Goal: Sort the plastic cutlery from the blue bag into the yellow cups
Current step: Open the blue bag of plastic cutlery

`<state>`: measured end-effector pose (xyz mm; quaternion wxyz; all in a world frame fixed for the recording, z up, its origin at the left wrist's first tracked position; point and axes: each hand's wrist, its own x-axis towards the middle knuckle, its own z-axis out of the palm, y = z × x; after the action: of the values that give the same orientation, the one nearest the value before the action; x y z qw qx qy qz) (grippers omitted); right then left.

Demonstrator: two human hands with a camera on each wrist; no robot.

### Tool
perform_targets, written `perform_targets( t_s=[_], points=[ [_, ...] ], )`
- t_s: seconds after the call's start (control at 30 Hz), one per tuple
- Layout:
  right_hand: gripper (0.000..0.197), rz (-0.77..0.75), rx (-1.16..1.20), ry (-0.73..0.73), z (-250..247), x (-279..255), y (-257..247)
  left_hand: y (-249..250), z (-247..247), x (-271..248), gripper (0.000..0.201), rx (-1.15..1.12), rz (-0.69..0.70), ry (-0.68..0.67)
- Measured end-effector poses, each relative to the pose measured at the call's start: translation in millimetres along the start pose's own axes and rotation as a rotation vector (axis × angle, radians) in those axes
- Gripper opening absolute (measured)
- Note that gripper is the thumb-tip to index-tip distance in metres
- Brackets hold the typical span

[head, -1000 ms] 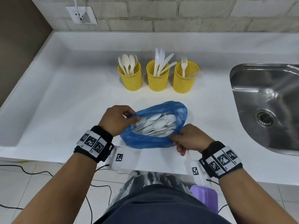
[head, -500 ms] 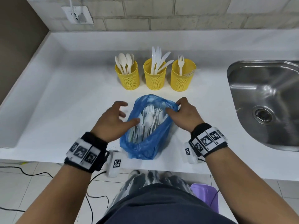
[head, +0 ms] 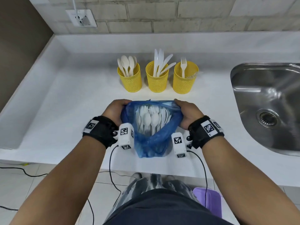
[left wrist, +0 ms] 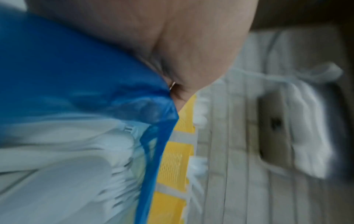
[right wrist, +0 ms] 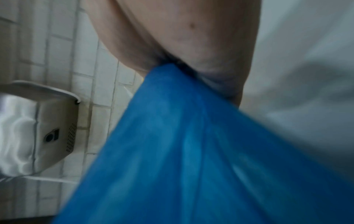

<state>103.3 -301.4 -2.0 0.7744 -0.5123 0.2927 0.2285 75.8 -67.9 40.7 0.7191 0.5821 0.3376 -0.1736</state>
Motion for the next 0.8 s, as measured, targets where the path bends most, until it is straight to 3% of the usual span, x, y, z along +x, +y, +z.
perform_targets(
  t_s=[0.1, 0.17, 0.2, 0.3, 0.33, 0.4, 0.5, 0.57, 0.63, 0.73, 0.8],
  points=[
    [0.022, -0.037, -0.114, 0.068, 5, 13, -5, -3, -1, -3, 0.026, 0.021, -0.078, 0.031],
    [0.024, -0.135, -0.331, 0.11, 7, 23, -8, -4, -2, -4, 0.021, 0.037, -0.083, 0.01],
    [0.026, -0.175, -0.471, 0.109, 8, 19, -11, -6, -4, -2, 0.03, 0.072, -0.086, 0.009],
    [0.029, -0.293, -0.761, 0.153, 2, -1, -13, -13, -10, -6, 0.046, 0.45, -0.001, 0.099],
    [0.027, -0.303, -0.811, 0.172, -4, -7, -10, -17, -13, -9, 0.05, 0.621, 0.028, 0.117],
    [0.042, -0.286, -0.945, 0.188, -15, -26, -3, -25, -22, -18, 0.061, 0.858, 0.028, 0.11],
    [0.055, -0.168, -1.113, 0.089, -26, -52, 7, -38, -35, -35, 0.062, 0.89, -0.012, 0.057],
    [0.057, -0.078, -1.08, -0.031, -29, -64, 14, -44, -36, -48, 0.048, 0.807, -0.021, -0.024],
    [0.047, -0.054, -0.944, -0.108, -30, -69, 23, -51, -33, -55, 0.032, 0.657, -0.016, -0.092],
    [0.028, -0.043, -0.709, -0.118, -27, -70, 31, -58, -30, -60, 0.008, 0.47, -0.001, -0.109],
    [0.028, -0.005, -0.573, -0.11, -21, -73, 33, -63, -30, -59, 0.012, 0.377, 0.012, -0.11]
  ],
)
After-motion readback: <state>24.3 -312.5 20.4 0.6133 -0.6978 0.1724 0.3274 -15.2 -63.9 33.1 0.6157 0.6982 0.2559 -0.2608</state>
